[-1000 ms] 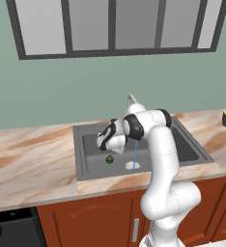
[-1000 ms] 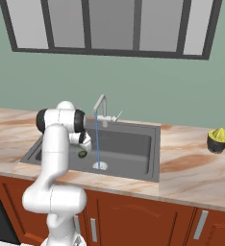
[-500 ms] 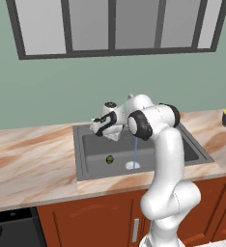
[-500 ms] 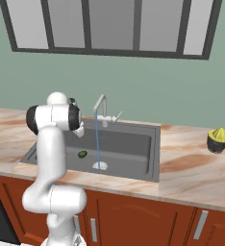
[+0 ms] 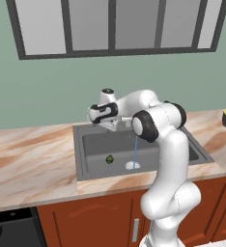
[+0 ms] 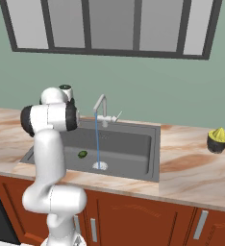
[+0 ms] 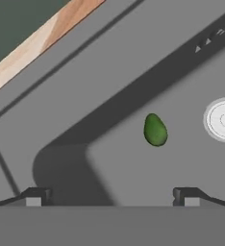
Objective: Turn on the sink faucet. Then move the avocado from the counter to the sink. Turn off the sink. Move the vegetable from the sink to the pot next to the stove. Finally move the pot to the front center burner.
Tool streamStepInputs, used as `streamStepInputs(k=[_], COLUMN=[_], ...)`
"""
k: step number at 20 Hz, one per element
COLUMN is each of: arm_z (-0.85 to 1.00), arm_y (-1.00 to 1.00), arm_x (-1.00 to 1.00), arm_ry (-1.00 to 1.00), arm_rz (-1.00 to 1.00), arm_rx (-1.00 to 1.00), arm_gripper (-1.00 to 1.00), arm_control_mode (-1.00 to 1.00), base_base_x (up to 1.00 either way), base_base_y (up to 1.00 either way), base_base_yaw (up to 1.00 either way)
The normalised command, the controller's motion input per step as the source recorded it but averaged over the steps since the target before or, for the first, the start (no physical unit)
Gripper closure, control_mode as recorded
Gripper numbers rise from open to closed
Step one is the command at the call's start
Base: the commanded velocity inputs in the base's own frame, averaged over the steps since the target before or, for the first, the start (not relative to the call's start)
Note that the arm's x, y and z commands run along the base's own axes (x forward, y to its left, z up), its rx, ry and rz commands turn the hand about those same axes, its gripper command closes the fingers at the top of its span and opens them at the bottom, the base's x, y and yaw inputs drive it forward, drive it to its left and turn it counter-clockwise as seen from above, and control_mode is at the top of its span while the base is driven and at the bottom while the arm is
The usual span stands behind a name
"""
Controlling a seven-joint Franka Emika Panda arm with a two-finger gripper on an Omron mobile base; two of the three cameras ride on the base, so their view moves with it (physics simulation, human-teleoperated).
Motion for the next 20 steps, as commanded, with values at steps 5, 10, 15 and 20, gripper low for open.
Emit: streamStepInputs(k=[5,10,15,20], arm_z=[0.7,0.47,0.42,0.35], arm_y=[0.0,0.0,0.0,-0.01], arm_x=[-0.02,-0.39,-0.76,-0.88], arm_ry=[0.0,-0.06,-0.09,-0.1], arm_rz=[0.03,0.13,0.19,0.2], arm_rx=[-0.01,-0.05,-0.03,0.0], arm_gripper=[-1.0,-1.0,-1.0,-1.0], arm_control_mode=[-1.0,-1.0,-1.0,-1.0], base_base_x=[0.0,0.0,0.0,0.0], base_base_y=[0.0,0.0,0.0,0.0], base_base_yaw=[0.0,0.0,0.0,0.0])
